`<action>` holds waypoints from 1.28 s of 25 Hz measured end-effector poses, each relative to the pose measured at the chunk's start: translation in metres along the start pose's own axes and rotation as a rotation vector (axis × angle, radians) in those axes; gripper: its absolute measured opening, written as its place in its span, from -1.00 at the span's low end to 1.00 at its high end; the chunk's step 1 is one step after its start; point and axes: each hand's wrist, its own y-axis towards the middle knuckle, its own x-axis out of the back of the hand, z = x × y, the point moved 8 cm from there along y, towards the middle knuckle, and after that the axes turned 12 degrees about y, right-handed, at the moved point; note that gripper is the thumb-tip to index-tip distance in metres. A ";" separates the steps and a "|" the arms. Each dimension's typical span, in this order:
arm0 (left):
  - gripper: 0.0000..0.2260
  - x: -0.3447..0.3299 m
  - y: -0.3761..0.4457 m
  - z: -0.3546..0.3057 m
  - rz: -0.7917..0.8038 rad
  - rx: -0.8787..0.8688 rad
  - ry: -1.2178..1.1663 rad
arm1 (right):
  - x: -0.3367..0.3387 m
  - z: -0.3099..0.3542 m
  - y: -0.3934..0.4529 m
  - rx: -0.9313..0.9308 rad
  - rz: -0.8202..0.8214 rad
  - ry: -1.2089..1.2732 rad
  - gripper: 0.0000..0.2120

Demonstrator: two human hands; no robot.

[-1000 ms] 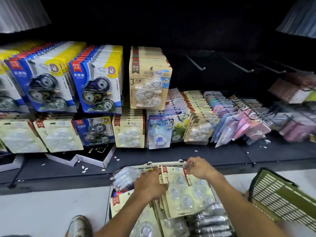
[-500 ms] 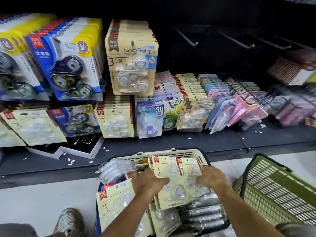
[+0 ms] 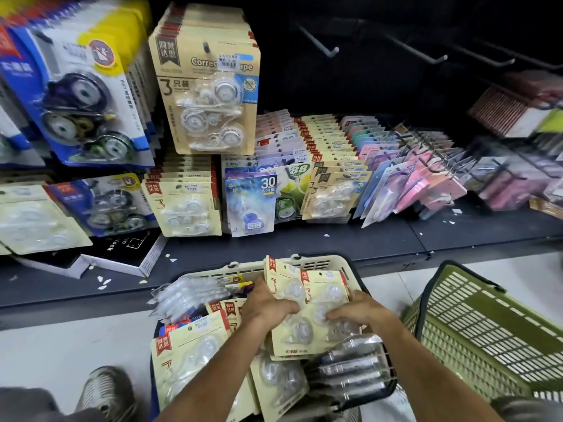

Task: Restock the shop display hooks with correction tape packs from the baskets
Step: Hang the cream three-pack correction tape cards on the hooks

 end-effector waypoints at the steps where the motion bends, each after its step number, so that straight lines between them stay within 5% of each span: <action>1: -0.41 0.003 -0.001 -0.001 -0.014 -0.002 0.003 | -0.002 -0.001 0.000 -0.006 0.017 0.013 -0.71; 5: -0.40 0.013 -0.004 -0.002 -0.047 -0.026 -0.043 | -0.010 0.005 -0.013 -0.010 0.114 -0.142 -0.74; 10: -0.40 0.034 -0.006 0.005 -0.110 -0.024 -0.087 | -0.003 0.005 -0.010 -0.043 0.046 -0.234 -0.17; 15: -0.48 0.041 -0.006 0.011 -0.123 0.004 -0.163 | -0.013 0.010 -0.012 -0.011 0.027 -0.148 -0.10; 20: -0.48 0.042 -0.005 0.009 -0.123 -0.006 -0.237 | 0.033 0.023 -0.005 0.088 -0.300 0.498 -0.83; 25: -0.49 0.050 -0.005 0.009 -0.129 -0.029 -0.364 | 0.055 0.041 -0.011 0.241 -0.276 0.913 -0.96; 28: -0.53 0.059 -0.008 0.004 -0.130 -0.060 -0.519 | 0.034 0.053 -0.015 0.260 -0.113 0.763 -0.97; 32: -0.36 0.068 -0.019 -0.014 -0.017 -0.130 -0.619 | -0.009 0.081 -0.020 0.321 0.056 0.444 -0.92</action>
